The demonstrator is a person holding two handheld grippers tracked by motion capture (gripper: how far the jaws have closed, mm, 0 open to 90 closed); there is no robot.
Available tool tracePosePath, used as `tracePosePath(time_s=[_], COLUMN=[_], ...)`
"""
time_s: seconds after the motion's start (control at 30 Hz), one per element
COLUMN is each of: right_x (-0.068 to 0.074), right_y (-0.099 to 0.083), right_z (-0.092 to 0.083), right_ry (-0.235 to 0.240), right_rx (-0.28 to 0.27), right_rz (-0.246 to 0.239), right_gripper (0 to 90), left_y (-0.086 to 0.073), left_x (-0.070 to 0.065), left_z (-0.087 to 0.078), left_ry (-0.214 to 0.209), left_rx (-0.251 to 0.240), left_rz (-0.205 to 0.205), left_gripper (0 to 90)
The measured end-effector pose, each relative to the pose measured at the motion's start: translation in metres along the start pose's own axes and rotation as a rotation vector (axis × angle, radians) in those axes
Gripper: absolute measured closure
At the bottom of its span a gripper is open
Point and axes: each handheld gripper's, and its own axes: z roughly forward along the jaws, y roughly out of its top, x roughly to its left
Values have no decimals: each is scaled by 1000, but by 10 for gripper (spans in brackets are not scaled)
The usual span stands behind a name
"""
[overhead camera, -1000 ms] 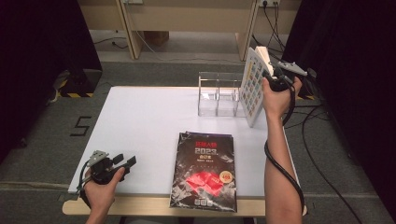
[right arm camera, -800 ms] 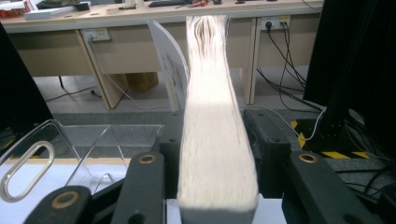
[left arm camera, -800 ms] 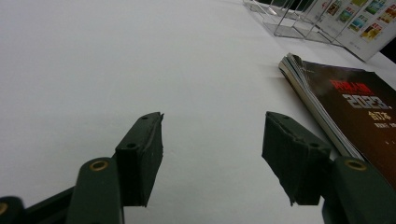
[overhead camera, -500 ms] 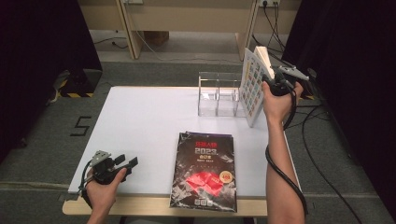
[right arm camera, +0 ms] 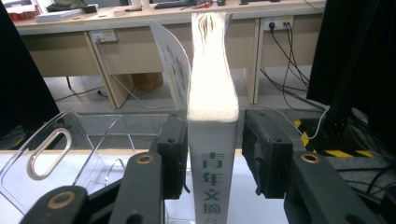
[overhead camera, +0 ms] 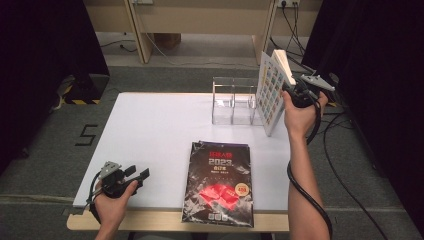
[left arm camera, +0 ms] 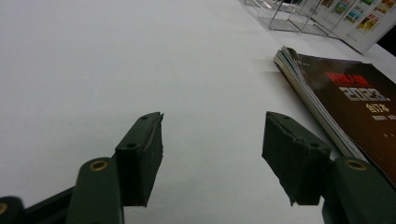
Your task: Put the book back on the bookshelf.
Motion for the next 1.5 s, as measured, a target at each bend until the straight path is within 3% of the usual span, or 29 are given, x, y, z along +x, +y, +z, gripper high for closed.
tracePosePath(time_s=[0.67,1.07,1.5], right_x=[-2,-5,-6], right_y=[-15,-28,-43], right_z=[-15,-30,-47], right_ry=[-7,17,26], right_rx=[43,55,89], right_rz=[15,33,-12], right_gripper=[594,590,591], left_y=[0,2,2], left_x=[-9,-14,-18], left_z=[1,6,9], left_ry=[-23,-51,-62], left_rx=[-2,-4,3], left_rz=[21,31,36], left_gripper=[374,374,377])
